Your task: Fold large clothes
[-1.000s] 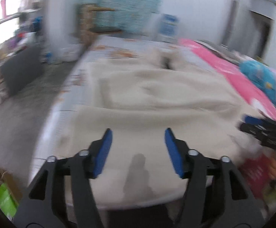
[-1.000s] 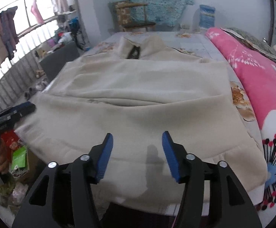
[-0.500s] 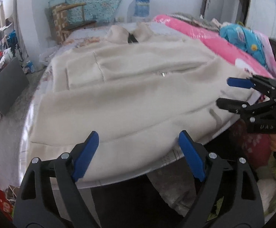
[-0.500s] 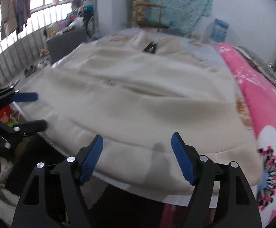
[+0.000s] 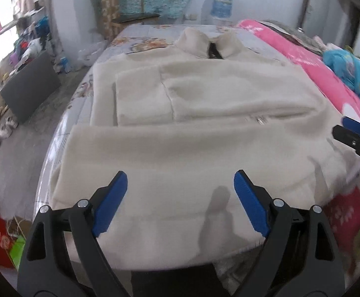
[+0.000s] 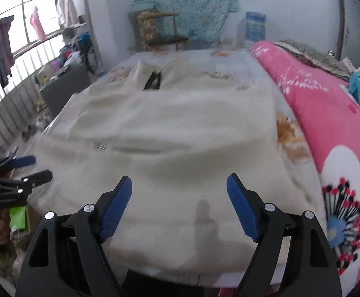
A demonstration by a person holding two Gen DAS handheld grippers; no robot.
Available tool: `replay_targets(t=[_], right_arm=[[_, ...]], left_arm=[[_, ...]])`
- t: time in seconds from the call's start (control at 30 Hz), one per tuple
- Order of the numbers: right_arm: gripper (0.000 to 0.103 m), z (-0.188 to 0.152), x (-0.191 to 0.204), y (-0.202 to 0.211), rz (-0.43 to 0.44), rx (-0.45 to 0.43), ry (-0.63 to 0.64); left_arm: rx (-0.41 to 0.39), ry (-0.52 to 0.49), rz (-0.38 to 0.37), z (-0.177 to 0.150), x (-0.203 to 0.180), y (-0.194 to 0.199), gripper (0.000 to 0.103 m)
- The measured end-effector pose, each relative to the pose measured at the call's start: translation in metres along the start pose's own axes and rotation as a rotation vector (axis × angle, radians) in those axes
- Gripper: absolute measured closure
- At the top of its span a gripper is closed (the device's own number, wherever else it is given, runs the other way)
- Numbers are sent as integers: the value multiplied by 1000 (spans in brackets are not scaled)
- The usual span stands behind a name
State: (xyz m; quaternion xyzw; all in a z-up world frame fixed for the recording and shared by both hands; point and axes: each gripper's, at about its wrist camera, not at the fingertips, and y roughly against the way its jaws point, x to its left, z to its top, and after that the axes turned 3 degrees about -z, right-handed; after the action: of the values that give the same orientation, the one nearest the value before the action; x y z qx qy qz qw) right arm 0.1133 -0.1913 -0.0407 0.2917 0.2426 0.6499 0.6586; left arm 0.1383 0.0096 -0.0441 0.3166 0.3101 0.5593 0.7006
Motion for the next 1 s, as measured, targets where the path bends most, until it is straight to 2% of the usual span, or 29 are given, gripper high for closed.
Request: replay_targets(t=[0.07, 0.13, 0.17, 0.2, 0.23, 0.33, 0.57, 0.7, 1.0], right_arm=[[25, 8, 1, -12, -53, 15, 2], [19, 10, 3, -30, -77, 63, 11], [18, 7, 3, -48, -111, 122, 23], [12, 3, 2, -59, -128, 151, 24], [10, 3, -2, -57, -124, 116, -2], [6, 5, -7, -58, -109, 139, -14], [6, 8, -9, -58, -88, 188, -8], [6, 5, -5, -59, -105, 207, -6], [6, 3, -5, -59, -120, 211, -20]], left_arm=[[30, 42, 33, 8, 3, -12, 16], [62, 60, 64, 10, 4, -26, 14], [52, 48, 93, 9, 1, -28, 10], [40, 40, 109, 9, -1, -29, 10], [33, 49, 116, 8, -2, -29, 9], [32, 66, 119, 8, -1, -29, 8], [25, 72, 127, 6, -1, -28, 7], [23, 76, 129, 5, -2, -28, 7], [22, 78, 129, 6, -2, -28, 7]])
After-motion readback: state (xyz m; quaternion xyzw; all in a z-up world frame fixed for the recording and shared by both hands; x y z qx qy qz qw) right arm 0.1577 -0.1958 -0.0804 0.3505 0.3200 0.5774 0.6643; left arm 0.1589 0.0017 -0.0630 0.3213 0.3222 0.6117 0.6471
